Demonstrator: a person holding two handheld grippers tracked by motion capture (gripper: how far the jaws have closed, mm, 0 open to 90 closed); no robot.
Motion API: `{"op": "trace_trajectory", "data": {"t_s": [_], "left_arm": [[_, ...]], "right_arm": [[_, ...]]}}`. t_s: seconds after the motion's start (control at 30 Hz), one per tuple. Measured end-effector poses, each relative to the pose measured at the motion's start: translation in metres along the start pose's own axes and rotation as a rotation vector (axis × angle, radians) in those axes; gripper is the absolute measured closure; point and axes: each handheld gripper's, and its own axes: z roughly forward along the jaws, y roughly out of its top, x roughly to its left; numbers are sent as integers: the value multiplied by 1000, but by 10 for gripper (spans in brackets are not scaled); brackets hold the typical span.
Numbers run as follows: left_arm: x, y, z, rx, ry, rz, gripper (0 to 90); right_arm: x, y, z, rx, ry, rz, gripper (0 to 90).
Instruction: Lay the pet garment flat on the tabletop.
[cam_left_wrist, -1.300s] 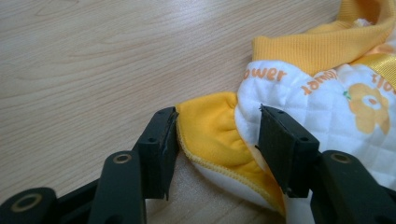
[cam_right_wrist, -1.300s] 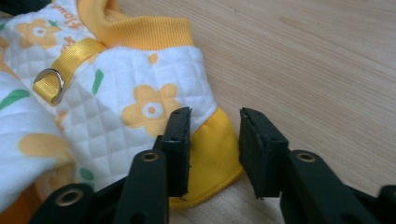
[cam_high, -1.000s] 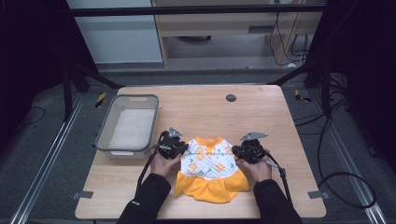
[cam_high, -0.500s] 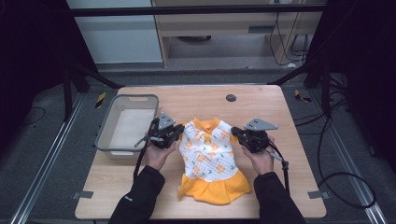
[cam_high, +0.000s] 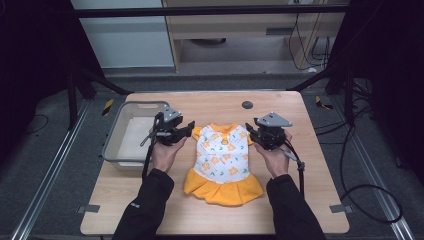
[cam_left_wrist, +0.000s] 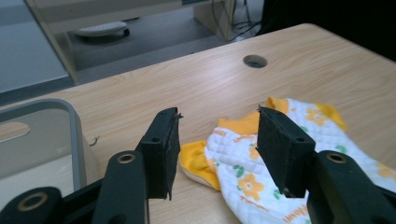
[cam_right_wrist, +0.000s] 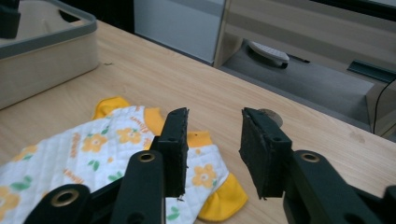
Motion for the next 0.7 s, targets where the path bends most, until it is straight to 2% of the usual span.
{"op": "trace_trajectory", "data": {"t_s": [0.03,0.1,0.17,0.3,0.43,0.57,0.7], "left_arm": [[0,0,-5,-1,-2,-1,472],[0,-2,-22,-8,-33,-4,464],[-1,-5,-33,-1,-41,11,442],[-6,-15,-53,5,-73,34,430],[-13,-35,-67,32,-114,45,440],[-20,-65,-75,96,-137,76,454],[-23,-90,-77,145,-151,83,456]], "right_arm": [[0,1,-4,0,7,-4,606],[1,1,-14,-3,17,-11,593],[0,-1,-29,-13,23,9,587],[1,-10,-46,-3,46,55,555],[9,-23,-61,21,81,50,537],[19,-40,-73,58,112,32,517],[24,-63,-81,100,132,37,508]]}}
